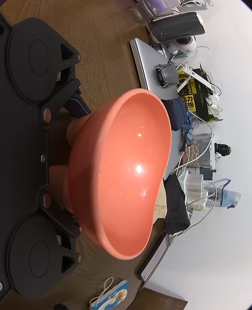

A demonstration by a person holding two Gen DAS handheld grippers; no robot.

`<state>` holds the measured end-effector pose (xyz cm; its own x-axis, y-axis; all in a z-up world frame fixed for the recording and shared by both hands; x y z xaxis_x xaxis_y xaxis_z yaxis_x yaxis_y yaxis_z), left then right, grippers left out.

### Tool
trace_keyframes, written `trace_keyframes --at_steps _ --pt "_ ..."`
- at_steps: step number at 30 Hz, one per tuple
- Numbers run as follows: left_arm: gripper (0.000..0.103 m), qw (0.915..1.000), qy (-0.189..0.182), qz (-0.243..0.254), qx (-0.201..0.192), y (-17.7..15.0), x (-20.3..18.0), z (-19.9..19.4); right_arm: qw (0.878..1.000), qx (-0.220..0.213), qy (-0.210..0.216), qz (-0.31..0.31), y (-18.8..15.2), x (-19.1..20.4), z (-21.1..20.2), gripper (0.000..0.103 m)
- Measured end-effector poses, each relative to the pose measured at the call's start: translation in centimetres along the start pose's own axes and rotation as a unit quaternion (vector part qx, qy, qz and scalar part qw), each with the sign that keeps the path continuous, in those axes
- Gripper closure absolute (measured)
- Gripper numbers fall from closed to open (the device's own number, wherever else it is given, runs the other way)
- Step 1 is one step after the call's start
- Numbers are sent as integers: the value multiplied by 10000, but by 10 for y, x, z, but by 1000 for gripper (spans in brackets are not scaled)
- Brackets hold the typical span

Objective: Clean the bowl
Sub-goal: 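Lift the orange bowl with the left gripper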

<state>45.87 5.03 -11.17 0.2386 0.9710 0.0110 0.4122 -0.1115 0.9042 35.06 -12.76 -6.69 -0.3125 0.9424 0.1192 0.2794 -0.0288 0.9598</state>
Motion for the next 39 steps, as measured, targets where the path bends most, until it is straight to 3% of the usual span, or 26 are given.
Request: trace_keyframes --at_steps 13,26,39 --pt "13 9999 -112 69 18 -8 2 -20 10000 -75 27 -7 1 0 -3 39" --pt "0 9922 -1097 566 158 -11 1 -18 9999 -121 57 -61 2 2 -4 39" --pt "0 9652 -2340 1164 68 -7 -14 1 9996 -201 109 -136 3 3 -6 38"
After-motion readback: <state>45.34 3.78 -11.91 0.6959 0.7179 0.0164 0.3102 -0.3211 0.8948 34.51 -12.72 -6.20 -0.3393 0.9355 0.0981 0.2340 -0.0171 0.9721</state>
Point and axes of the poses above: each gripper's, at about its wrist camera, not at the fingertips, and z roughly the way its jaws point, x to its left, y to its top, the point moved 8 cm from there along z, roughly the way its jaws point, and after that the axes turned 14 degrees about -x, right-handed, at the moved point
